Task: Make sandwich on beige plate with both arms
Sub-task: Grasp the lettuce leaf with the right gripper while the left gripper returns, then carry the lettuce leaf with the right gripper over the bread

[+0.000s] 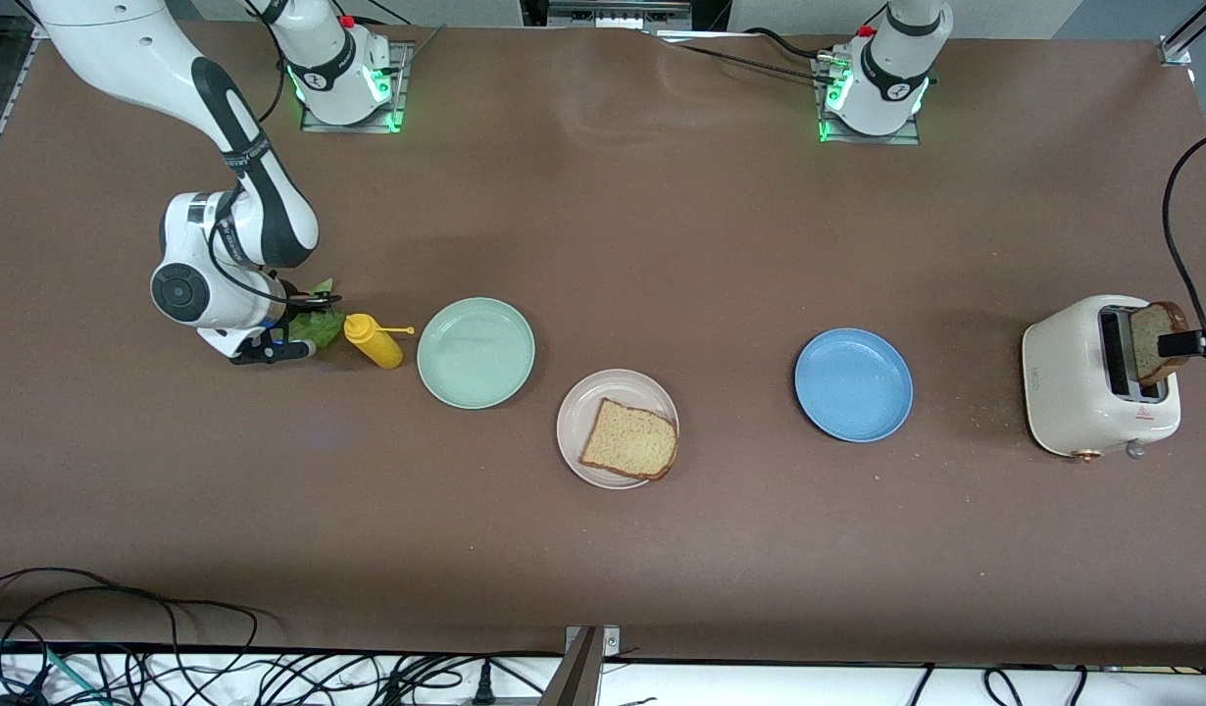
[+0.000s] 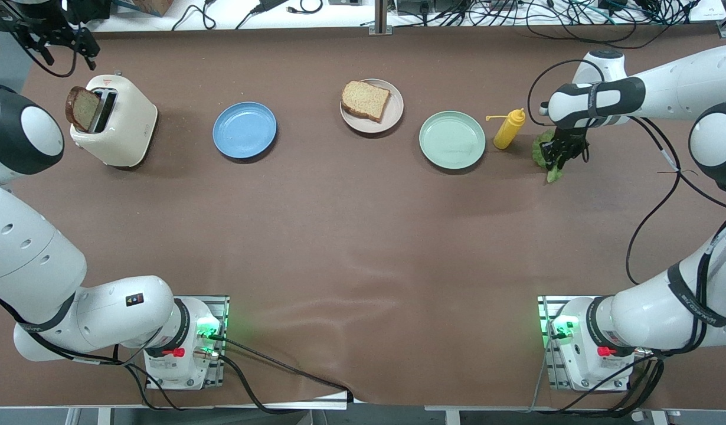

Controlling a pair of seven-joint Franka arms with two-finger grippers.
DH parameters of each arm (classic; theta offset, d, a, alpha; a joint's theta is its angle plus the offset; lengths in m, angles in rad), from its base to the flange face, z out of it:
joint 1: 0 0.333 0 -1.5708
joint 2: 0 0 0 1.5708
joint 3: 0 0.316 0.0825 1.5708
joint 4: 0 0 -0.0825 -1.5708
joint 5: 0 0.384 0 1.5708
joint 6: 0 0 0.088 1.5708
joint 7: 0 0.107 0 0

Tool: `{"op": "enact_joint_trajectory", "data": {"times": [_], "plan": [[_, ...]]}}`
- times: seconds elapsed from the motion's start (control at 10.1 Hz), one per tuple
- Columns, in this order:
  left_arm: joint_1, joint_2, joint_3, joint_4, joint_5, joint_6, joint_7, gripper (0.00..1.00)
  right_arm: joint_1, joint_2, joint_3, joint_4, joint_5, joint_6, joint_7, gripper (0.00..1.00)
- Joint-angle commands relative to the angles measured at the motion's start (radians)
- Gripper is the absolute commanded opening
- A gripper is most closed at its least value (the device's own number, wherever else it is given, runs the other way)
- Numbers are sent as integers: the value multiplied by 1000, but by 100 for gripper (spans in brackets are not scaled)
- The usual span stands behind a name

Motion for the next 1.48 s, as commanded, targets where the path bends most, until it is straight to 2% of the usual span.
{"op": "enact_joint_trajectory", "data": {"times": [0.0, 0.3, 0.59, 0.79, 0.89, 0.99, 1.09, 1.18, 1.38], "plan": [[4, -5, -12, 7, -24, -12, 23, 100, 4, -10, 6, 78, 15, -122, -7, 0], [12, -2, -13, 7, -38, -11, 23, 100, 4, -13, 14, 327, 9, -459, -8, 0], [9, 1, -13, 7, -37, -11, 15, 100, 2, -15, 15, 451, 15, -590, 3, 0], [7, 1, -13, 7, -37, -11, 14, 100, 10, -15, 18, 577, 18, -719, 3, 0], [1, 1, -15, 5, -35, -11, 12, 100, 28, -13, 18, 632, 36, -754, 9, 0], [1, 1, -15, 3, -35, -11, 12, 100, 46, -10, 17, 681, 91, -776, 10, 0], [1, 1, -13, 5, -35, -11, 12, 100, 48, -9, 17, 686, 155, -777, 45, 0], [3, 1, -13, 3, -35, -11, 12, 100, 83, -4, 17, 688, 198, -770, 143, 0], [1, 1, -13, 3, -35, -11, 12, 100, 190, 17, 17, 703, 211, -713, 348, 0]]}}
